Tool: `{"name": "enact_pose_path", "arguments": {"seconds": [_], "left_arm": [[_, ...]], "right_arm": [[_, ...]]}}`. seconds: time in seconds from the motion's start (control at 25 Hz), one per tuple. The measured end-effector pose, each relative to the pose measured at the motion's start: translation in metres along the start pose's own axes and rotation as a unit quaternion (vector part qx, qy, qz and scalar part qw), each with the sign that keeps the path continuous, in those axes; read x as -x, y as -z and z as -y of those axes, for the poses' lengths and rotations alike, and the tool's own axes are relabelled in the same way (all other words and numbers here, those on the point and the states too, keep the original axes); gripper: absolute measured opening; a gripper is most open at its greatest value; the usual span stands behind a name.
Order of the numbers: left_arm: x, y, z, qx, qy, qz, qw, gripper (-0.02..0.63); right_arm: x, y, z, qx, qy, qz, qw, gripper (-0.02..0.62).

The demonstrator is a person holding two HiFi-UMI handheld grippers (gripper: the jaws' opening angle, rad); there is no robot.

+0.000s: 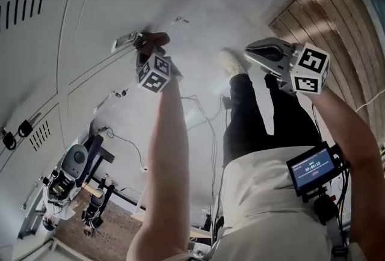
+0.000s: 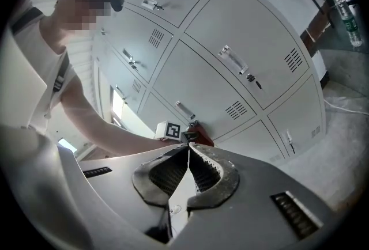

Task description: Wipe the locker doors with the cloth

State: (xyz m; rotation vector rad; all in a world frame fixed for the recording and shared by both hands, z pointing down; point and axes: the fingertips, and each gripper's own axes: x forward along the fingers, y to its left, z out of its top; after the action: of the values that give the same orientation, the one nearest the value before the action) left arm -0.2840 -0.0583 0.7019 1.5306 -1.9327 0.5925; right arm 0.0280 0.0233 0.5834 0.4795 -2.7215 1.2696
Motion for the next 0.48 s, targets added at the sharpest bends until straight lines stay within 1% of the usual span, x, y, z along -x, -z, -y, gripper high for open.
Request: {"name": "enact_pose_path", "arguments": {"seconds": [0.12, 0.16, 0.24, 0.36, 0.4, 0.48], "left_arm": [[0.012, -0.015, -0.01, 0.011, -0.003, 0.01, 0.9999, 0.067], [0.016, -0.018, -0.013, 0.009, -0.007, 0.013, 0.9999, 0.067], [0.023, -0.025, -0.018, -0.013, -0.012, 0.022, 0.9996, 0.067], [0.018, -0.042, -0.034, -0.055, -0.02, 0.045, 0.9973, 0.067], [0.021, -0.05, -0.034, -0.063, -0.019, 0.058, 0.9961, 0.067], [0.045, -0.069, -0.022, -0.075, -0.011, 0.083, 0.9937, 0.067]], "right_arm": [[-0.002, -0.003, -0.005, 0.009, -0.003, 0.002, 1.0, 0.018], [-0.001, -0.002, -0.008, 0.012, -0.004, 0.001, 1.0, 0.018], [-0.002, -0.001, -0.009, 0.014, -0.004, -0.001, 1.0, 0.018], [-0.02, 0.002, 0.003, 0.017, -0.004, -0.001, 1.0, 0.018], [-0.021, 0.001, 0.003, 0.02, -0.004, -0.002, 1.0, 0.018], [-0.008, -0.004, -0.009, 0.03, -0.005, -0.002, 1.0, 0.018]]}}
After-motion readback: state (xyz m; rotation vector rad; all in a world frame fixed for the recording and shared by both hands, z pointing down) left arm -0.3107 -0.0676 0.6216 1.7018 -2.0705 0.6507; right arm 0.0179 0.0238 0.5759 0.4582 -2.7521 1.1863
